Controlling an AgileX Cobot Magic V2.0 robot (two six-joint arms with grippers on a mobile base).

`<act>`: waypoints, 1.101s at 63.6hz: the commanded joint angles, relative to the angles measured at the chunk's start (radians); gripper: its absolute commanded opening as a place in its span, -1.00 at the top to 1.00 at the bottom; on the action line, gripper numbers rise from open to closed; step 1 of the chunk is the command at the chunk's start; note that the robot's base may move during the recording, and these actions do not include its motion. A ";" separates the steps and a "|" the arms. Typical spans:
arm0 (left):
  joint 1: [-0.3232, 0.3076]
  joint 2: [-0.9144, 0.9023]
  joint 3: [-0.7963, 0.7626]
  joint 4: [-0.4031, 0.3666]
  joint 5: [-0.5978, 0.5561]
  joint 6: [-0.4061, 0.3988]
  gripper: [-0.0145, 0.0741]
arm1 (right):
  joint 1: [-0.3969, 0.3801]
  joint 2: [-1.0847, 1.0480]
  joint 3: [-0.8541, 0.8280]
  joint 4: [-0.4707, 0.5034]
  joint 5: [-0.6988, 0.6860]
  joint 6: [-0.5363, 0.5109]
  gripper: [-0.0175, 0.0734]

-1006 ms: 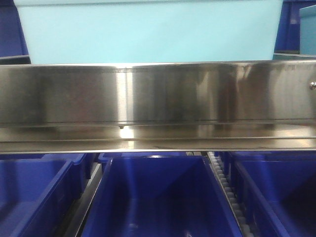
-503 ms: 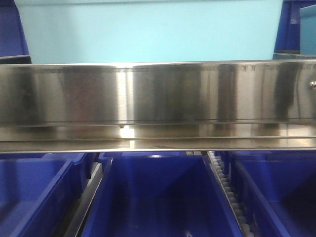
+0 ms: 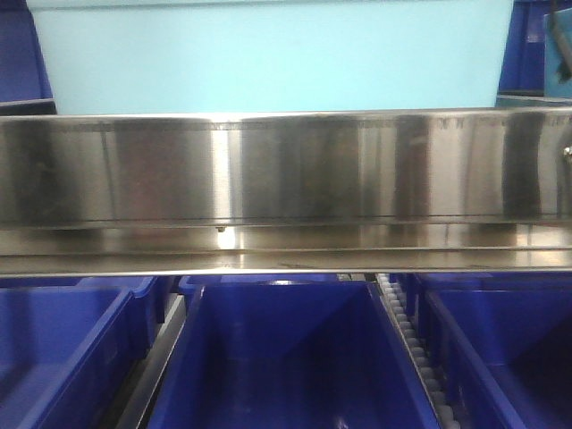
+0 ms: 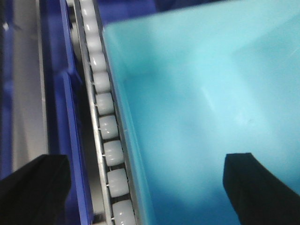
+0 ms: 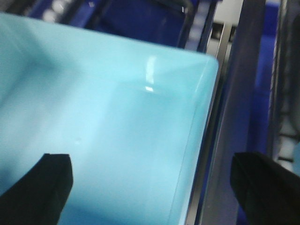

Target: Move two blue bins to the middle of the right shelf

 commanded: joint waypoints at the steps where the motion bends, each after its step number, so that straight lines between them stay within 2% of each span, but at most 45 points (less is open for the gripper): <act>1: -0.004 0.042 -0.011 0.008 0.005 -0.022 -0.59 | 0.002 0.043 -0.008 -0.019 0.007 0.007 -0.64; 12: 0.004 0.111 -0.011 0.014 0.005 -0.031 -0.59 | 0.000 0.117 -0.008 -0.056 0.007 0.007 -0.64; 32: 0.027 0.189 -0.011 0.009 0.005 -0.031 -0.59 | -0.014 0.203 0.031 -0.058 0.007 0.007 -0.64; 64: 0.034 0.194 -0.011 0.013 0.005 -0.031 -0.59 | -0.024 0.215 0.093 -0.044 0.007 0.007 -0.64; 70: 0.035 0.194 -0.011 0.013 0.005 -0.031 -0.58 | -0.024 0.215 0.093 -0.044 0.007 0.007 -0.56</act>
